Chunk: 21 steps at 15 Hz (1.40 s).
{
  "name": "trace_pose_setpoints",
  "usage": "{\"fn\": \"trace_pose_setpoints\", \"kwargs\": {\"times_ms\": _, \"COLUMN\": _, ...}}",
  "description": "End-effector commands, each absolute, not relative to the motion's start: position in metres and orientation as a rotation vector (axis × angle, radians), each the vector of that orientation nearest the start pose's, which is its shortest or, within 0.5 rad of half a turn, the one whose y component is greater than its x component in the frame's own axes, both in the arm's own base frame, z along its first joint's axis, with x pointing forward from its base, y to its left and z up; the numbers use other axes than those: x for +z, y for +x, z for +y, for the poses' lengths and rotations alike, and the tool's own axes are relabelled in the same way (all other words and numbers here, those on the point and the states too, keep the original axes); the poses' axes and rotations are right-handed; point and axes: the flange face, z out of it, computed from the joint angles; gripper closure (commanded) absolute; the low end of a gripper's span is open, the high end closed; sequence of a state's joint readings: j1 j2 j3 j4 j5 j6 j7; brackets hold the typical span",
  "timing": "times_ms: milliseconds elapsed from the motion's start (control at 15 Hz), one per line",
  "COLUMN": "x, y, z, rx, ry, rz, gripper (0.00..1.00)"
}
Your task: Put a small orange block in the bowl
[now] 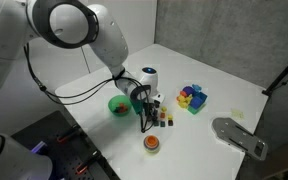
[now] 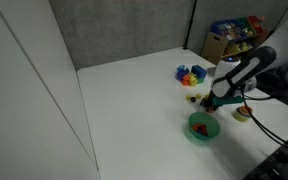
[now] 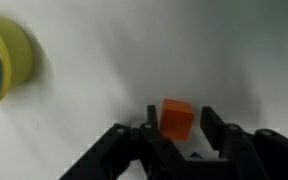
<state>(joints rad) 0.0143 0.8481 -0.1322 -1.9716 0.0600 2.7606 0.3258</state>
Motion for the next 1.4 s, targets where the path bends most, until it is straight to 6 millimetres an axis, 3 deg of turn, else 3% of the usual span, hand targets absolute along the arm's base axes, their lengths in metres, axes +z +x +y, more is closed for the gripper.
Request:
{"fn": "trace_pose_setpoints", "kwargs": {"times_ms": 0, "x": 0.044, "y": 0.576, "z": -0.070, "rx": 0.054, "ry": -3.128, "rz": 0.740, "gripper": 0.82}}
{"fn": "trace_pose_setpoints", "kwargs": {"times_ms": 133, "x": 0.059, "y": 0.574, "z": -0.060, "rx": 0.053, "ry": -3.129, "rz": 0.706, "gripper": 0.94}}
{"fn": "trace_pose_setpoints", "kwargs": {"times_ms": 200, "x": 0.070, "y": 0.574, "z": -0.053, "rx": 0.046, "ry": -3.131, "rz": 0.685, "gripper": 0.90}}
{"fn": "trace_pose_setpoints", "kwargs": {"times_ms": 533, "x": 0.127, "y": 0.567, "z": -0.011, "rx": -0.005, "ry": -3.135, "rz": 0.578, "gripper": 0.90}}
{"fn": "trace_pose_setpoints", "kwargs": {"times_ms": 933, "x": 0.191, "y": 0.528, "z": 0.038, "rx": 0.068, "ry": -3.127, "rz": 0.384, "gripper": 0.90}}
{"fn": "trace_pose_setpoints", "kwargs": {"times_ms": 1200, "x": 0.193, "y": 0.505, "z": 0.065, "rx": 0.085, "ry": -3.136, "rz": 0.277, "gripper": 0.90}}
{"fn": "trace_pose_setpoints", "kwargs": {"times_ms": 1333, "x": 0.181, "y": 0.498, "z": 0.077, "rx": 0.077, "ry": -3.155, "rz": 0.226, "gripper": 0.90}}
